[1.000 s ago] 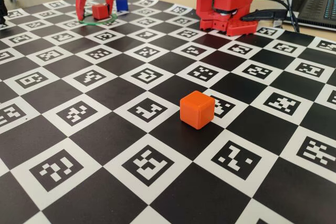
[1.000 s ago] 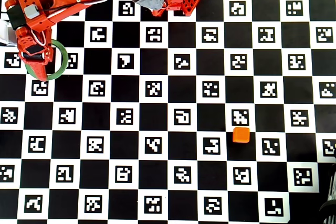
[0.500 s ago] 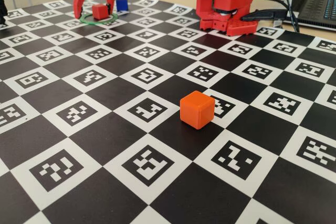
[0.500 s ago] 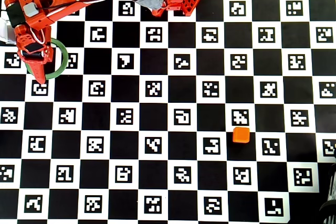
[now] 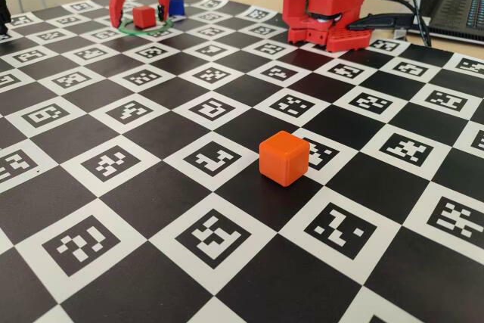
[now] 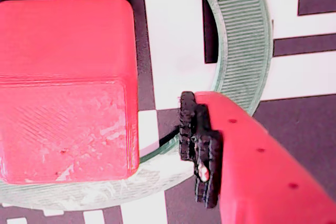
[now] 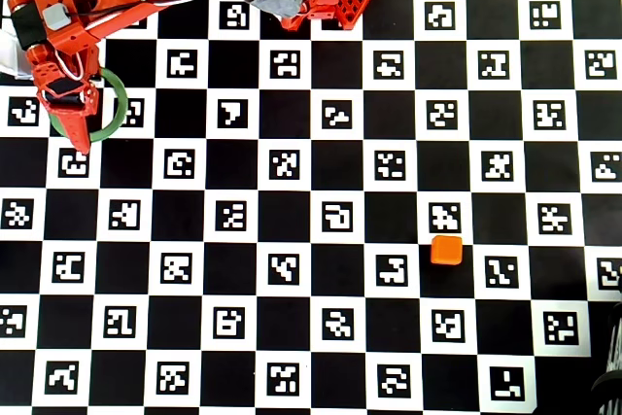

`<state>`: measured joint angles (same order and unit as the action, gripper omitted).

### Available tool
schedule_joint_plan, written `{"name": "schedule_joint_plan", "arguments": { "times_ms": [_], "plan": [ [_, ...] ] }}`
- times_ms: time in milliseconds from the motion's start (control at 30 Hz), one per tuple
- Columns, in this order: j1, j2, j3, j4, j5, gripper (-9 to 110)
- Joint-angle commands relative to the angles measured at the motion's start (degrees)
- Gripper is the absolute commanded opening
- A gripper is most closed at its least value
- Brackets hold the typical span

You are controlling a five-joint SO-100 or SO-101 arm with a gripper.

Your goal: Grab the red cube then put it in the green circle then put the blue cube on top and finally the orange cube on top

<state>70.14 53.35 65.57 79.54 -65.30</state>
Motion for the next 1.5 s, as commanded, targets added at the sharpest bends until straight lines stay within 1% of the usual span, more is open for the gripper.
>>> {"name": "schedule_joint_plan", "arguments": {
  "times_ms": [0, 633, 967, 1100, 1233, 1467],
  "plan": [
    [-0.18, 8.88, -5.27, 0.88, 0.53, 51],
    [-0.79, 14.15, -11.95, 8.7, 0.79, 50],
    [-3.78, 24.52, -11.16, 19.34, 4.13, 50],
    [-4.75, 29.18, -10.81, 22.06, 5.27, 50],
    [-5.27, 35.77, -6.42, 22.32, 3.96, 50],
    [-2.02, 37.97, -5.45, 25.75, 2.64, 51]
  ]
}}
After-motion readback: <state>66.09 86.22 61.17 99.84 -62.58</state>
